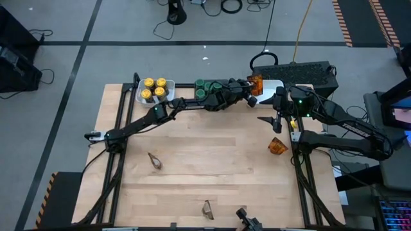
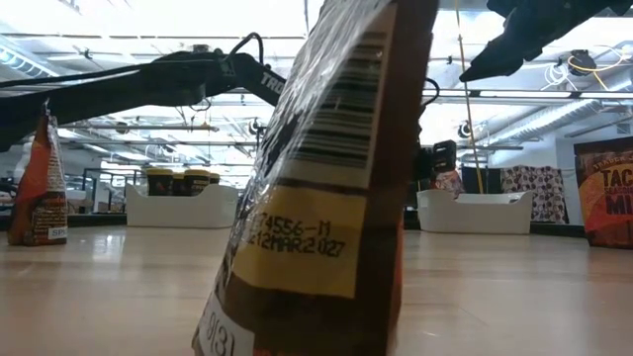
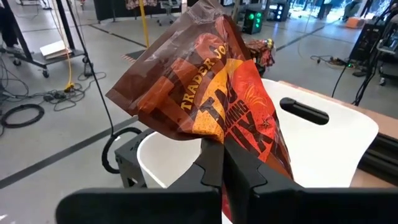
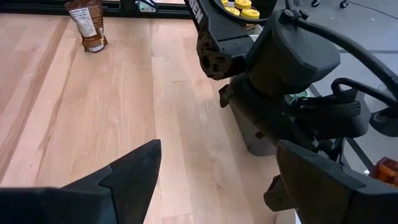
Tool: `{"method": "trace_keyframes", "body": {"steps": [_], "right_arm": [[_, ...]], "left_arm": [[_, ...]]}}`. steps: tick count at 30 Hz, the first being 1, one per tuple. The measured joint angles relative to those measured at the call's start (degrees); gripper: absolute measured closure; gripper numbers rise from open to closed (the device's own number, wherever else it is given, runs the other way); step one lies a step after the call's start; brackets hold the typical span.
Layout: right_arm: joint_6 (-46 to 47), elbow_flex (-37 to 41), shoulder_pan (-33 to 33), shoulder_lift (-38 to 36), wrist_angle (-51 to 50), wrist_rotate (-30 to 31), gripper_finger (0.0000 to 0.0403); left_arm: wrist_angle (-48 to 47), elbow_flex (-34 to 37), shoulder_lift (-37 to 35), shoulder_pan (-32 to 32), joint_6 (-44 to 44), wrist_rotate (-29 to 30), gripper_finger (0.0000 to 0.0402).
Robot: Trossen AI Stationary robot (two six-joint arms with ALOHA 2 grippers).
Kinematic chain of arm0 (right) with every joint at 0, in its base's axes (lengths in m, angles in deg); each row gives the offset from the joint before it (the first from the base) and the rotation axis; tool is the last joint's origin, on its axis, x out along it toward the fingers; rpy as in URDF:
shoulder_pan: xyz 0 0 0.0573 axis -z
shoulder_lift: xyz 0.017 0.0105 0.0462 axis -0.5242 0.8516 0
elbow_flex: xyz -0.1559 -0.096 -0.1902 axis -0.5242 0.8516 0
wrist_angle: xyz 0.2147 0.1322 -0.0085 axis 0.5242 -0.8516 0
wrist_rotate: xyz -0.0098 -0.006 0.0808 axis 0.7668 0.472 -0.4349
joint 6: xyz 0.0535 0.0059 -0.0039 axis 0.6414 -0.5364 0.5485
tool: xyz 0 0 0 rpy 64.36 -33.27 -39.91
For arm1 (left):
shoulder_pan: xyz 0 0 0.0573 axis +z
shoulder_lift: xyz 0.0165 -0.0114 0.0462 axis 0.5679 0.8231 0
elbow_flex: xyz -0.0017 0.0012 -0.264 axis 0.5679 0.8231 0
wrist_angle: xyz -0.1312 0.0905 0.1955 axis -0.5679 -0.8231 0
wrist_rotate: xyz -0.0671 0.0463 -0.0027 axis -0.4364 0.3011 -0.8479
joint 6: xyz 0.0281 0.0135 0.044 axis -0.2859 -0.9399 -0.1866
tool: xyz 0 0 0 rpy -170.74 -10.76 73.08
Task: Sort spices by type
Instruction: Put the top center orange seasoning pack into the right white bin
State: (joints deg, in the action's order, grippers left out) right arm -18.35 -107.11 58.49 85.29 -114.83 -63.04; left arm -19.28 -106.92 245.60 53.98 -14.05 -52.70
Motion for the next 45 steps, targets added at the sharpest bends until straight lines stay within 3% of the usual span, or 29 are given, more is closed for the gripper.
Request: {"method": "trace_keyframes", "body": {"steps": [24,37,45], "right_arm": [[0.15,0.00,0.01,0.00,-0.61,0.00,0.0101],[0.17,0.00,0.00,-0.02,-0.74,0.00,0.0101],[0.17,0.00,0.00,-0.02,-0.74,0.00,0.0101]], "left_arm": [[-0.07,0.00,0.00,0.04,0.13,5.05,0.0388],[0.00,0.00,0.00,0.11,0.17,4.87,0.0274],[-0.05,0.01,0.00,0.11,0.20,4.87,0.0255]]}}
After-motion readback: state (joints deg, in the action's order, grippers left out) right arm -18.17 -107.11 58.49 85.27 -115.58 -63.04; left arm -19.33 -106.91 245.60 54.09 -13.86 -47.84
